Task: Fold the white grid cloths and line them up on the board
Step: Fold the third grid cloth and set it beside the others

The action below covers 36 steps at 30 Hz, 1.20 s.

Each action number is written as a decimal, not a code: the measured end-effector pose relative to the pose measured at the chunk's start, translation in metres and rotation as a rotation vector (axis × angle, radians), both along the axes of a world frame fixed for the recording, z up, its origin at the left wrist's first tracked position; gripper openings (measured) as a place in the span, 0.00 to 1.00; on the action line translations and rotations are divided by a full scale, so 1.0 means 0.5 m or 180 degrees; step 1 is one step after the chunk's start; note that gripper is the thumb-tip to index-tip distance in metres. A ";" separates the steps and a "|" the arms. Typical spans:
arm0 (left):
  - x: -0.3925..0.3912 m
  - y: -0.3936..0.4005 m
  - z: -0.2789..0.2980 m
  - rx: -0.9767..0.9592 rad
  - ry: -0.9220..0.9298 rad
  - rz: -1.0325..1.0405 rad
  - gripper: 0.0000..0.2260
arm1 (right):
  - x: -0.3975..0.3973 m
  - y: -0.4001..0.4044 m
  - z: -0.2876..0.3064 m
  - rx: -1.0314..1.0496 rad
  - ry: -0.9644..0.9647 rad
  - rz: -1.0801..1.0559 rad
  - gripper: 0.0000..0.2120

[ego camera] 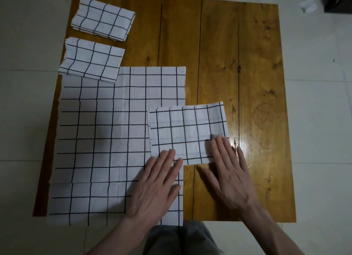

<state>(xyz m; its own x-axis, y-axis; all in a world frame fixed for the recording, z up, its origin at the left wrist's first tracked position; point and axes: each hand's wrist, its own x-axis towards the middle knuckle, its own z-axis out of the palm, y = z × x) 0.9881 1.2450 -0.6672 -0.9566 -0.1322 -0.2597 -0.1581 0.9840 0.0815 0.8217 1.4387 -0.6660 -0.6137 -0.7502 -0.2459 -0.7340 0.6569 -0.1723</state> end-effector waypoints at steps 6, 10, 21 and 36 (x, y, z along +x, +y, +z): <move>0.018 0.016 -0.001 0.0037 0.0142 -0.0169 0.31 | 0.086 -0.019 0.031 -0.0158 0.0021 0.0821 0.34; 0.022 0.020 -0.008 0.0156 0.0078 -0.0049 0.30 | 0.134 -0.031 0.019 -0.0036 -0.0137 0.0915 0.35; 0.028 0.000 -0.013 0.0316 0.0039 -0.0092 0.31 | 0.115 -0.005 0.011 0.0072 -0.0138 0.0467 0.37; 0.021 0.005 -0.007 0.0379 0.0035 0.0010 0.30 | 0.048 0.070 0.011 -0.0207 -0.0062 -0.0355 0.32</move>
